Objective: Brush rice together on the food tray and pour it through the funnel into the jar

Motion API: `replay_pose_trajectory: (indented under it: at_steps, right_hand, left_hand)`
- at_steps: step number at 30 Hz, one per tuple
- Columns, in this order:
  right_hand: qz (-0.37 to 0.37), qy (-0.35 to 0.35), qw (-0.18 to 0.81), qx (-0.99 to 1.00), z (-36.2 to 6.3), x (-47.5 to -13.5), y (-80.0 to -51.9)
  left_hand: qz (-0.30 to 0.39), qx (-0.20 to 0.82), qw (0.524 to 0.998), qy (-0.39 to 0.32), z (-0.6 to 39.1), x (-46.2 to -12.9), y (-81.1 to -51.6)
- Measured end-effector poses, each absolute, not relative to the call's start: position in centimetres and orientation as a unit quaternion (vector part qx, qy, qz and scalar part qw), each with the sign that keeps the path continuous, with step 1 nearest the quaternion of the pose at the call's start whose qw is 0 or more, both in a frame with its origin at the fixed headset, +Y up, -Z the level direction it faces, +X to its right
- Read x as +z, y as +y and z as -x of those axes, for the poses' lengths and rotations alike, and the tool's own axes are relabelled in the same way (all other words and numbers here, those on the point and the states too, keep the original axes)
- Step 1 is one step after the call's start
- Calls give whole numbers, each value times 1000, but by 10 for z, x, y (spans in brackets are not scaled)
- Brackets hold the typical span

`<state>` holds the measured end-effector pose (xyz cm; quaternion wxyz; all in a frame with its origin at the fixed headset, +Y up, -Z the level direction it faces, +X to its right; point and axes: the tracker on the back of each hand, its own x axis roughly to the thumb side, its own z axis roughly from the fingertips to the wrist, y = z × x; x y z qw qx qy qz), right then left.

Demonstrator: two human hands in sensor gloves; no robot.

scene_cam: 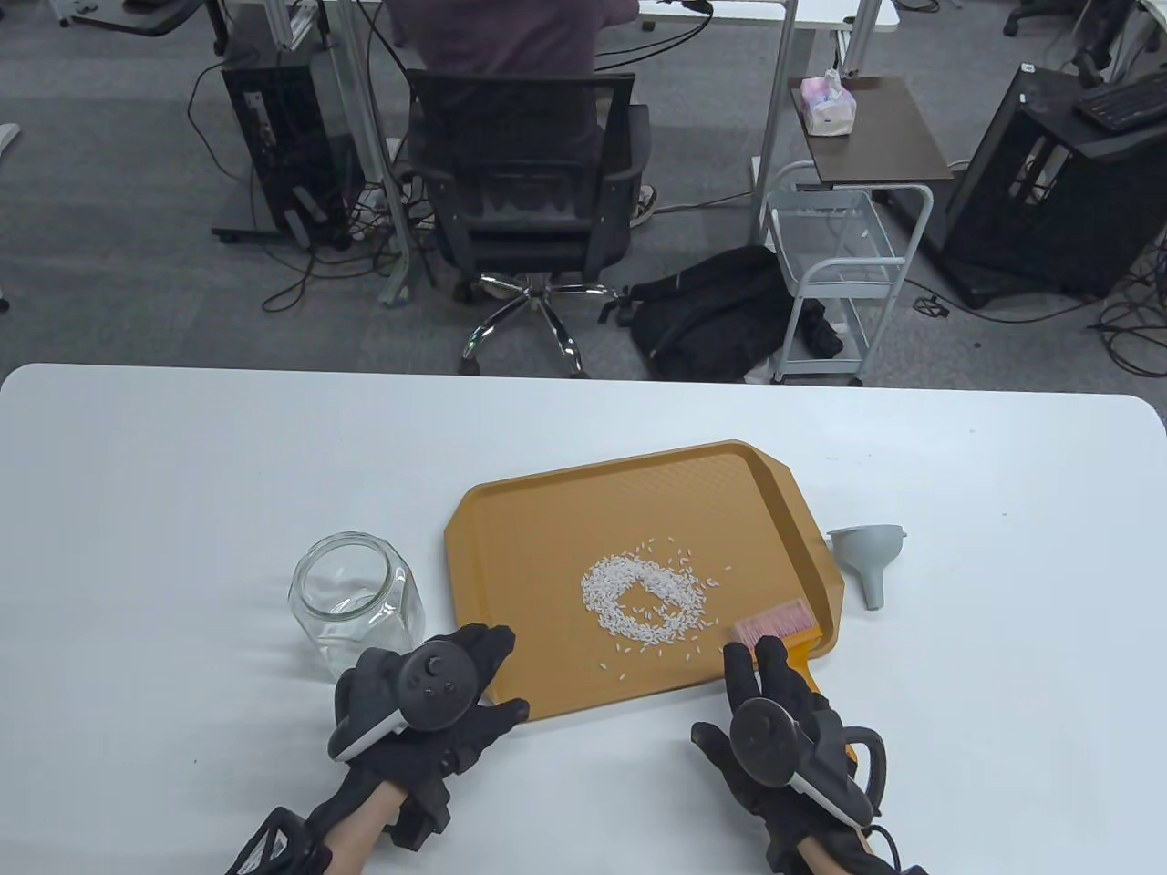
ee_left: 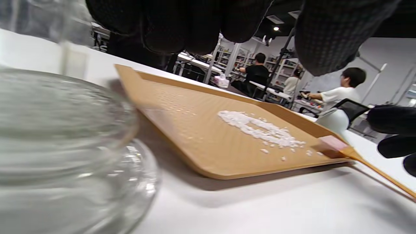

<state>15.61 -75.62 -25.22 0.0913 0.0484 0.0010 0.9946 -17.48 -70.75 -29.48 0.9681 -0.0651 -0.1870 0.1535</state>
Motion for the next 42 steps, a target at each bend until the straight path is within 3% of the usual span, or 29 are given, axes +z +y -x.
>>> replay_pose_trajectory:
  at_steps: [6, 11, 15, 19, 23, 29, 34, 42]
  right_hand:
    - [-21, -43, 115, 992, -164, -254, -747]
    - [45, -89, 140, 985, -185, -265, -731]
    - [120, -62, 131, 982, -209, -303, -711]
    - [143, -51, 149, 977, -228, -348, -702]
    - [214, -27, 125, 968, -249, -396, -706]
    - [291, 66, 105, 949, -265, -434, -727]
    - [299, 80, 60, 949, -269, -444, -737]
    - [291, 66, 75, 951, -280, -439, -741]
  left_hand:
    - [52, 156, 968, -191, 161, -304, -718]
    - [22, 173, 965, -194, 169, -298, -719]
    - [11, 198, 958, -208, 174, -286, -721]
    - [4, 194, 957, -214, 173, -281, -723]
    - [-2, 190, 958, -215, 171, -279, -723]
    - [-4, 197, 960, -201, 177, -282, -723]
    - [-9, 205, 958, -199, 178, -281, -720]
    - [-5, 207, 957, -205, 176, -279, -720]
